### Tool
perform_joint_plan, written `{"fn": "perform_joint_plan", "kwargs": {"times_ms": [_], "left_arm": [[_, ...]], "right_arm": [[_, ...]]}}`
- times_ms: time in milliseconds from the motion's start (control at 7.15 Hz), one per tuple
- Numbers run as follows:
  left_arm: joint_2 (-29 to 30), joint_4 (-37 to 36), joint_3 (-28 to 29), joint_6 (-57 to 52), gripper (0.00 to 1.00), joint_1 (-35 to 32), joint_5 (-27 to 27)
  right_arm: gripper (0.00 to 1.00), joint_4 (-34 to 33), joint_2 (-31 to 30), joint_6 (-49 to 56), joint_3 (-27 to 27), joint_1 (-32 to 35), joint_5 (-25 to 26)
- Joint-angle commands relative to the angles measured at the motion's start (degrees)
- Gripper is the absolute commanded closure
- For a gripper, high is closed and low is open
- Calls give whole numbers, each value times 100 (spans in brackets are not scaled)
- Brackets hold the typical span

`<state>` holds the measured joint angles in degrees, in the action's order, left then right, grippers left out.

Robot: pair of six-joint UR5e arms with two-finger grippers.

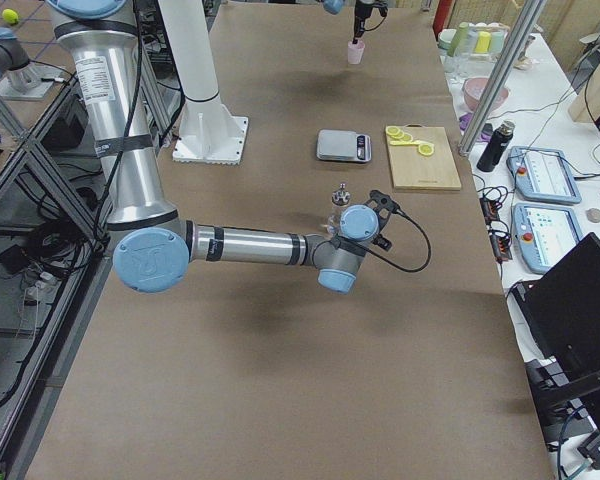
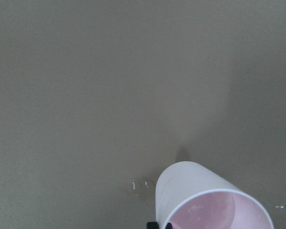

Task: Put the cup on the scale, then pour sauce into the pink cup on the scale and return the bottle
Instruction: 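Carry the pink cup to the scale while the right gripper reaches the bottle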

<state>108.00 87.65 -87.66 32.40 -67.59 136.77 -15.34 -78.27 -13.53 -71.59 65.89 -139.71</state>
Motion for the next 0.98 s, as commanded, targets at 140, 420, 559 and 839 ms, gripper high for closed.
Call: {"fn": "perform_joint_plan", "kwargs": {"times_ms": [140,420,559,839], "left_arm": [[693,-371,-164,878,100,253,236],[1195,-353,-146,1714,100,605,245],[1432,-345,-129,2083,100,798,245],[1942,-345,-120,2812,100,1167,210]], "right_arm": [[0,441,58,-158,249,-155,41],[0,1608,-13,-429,916,-217,14],[0,2031,-100,-675,953,-261,6],[0,2884,-180,-1534,936,-427,14]]}}
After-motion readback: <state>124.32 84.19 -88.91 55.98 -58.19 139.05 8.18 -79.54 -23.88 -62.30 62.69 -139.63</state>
